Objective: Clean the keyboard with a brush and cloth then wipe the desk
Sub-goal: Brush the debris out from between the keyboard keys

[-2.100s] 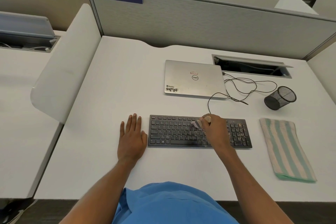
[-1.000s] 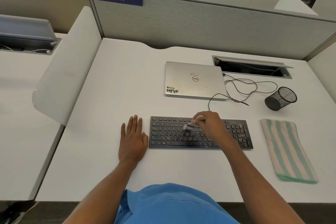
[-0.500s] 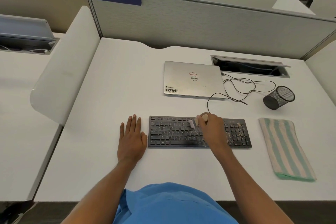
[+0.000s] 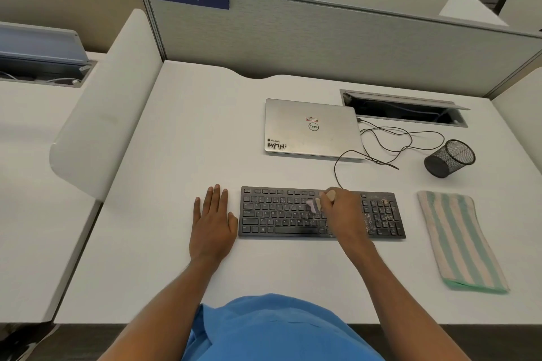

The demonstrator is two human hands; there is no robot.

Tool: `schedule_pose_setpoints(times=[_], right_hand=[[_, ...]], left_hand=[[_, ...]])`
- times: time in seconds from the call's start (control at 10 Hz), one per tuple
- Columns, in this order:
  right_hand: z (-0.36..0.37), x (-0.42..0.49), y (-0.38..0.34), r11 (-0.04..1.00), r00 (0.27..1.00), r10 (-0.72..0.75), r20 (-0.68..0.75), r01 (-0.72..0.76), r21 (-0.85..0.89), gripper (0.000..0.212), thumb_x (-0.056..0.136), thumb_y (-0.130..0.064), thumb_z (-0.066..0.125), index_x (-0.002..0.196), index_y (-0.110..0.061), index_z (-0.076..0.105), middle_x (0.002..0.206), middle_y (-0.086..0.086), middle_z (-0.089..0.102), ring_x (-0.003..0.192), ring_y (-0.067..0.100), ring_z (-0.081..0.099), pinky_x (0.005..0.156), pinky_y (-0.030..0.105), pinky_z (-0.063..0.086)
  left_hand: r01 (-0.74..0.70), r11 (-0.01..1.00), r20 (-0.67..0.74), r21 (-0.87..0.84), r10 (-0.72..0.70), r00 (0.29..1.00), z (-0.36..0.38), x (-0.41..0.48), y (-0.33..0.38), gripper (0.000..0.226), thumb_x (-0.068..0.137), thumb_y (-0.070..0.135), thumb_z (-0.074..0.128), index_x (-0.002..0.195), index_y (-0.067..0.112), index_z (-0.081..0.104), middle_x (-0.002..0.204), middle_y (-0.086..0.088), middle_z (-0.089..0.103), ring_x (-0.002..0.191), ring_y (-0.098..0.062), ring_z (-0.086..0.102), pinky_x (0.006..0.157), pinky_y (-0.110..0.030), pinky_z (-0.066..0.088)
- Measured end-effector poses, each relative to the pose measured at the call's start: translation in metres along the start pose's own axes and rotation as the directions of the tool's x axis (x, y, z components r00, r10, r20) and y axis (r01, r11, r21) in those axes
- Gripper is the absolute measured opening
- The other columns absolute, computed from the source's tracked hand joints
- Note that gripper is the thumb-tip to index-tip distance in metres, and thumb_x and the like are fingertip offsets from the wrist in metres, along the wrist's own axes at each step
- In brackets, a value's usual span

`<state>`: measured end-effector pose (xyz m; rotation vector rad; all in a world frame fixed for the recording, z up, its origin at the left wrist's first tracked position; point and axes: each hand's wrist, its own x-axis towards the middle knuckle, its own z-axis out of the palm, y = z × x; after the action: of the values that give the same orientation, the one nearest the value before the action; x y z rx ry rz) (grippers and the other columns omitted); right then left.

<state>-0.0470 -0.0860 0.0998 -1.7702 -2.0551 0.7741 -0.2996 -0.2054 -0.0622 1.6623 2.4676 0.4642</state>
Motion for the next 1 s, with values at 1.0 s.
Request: schedule_pose_setpoints(times=[1.0], right_hand=[[0.015, -0.007, 0.003, 1.0, 0.999, -0.022, 0.025, 0.022, -0.004, 0.04, 0.1, -0.021, 0.055, 0.062, -0.013, 0.057, 0.055, -0.005, 0.053, 0.048, 0.004, 0.044, 0.049, 0.025, 0.032]], left_hand=[[0.004, 1.0, 0.01, -0.006, -0.004, 1.0, -0.001, 0.0, 0.0, 0.068, 0.101, 0.034, 0.028, 0.164, 0.01, 0.033, 0.174, -0.009, 0.023, 0.163, -0.022, 0.015, 0.133, -0.049, 0.007]])
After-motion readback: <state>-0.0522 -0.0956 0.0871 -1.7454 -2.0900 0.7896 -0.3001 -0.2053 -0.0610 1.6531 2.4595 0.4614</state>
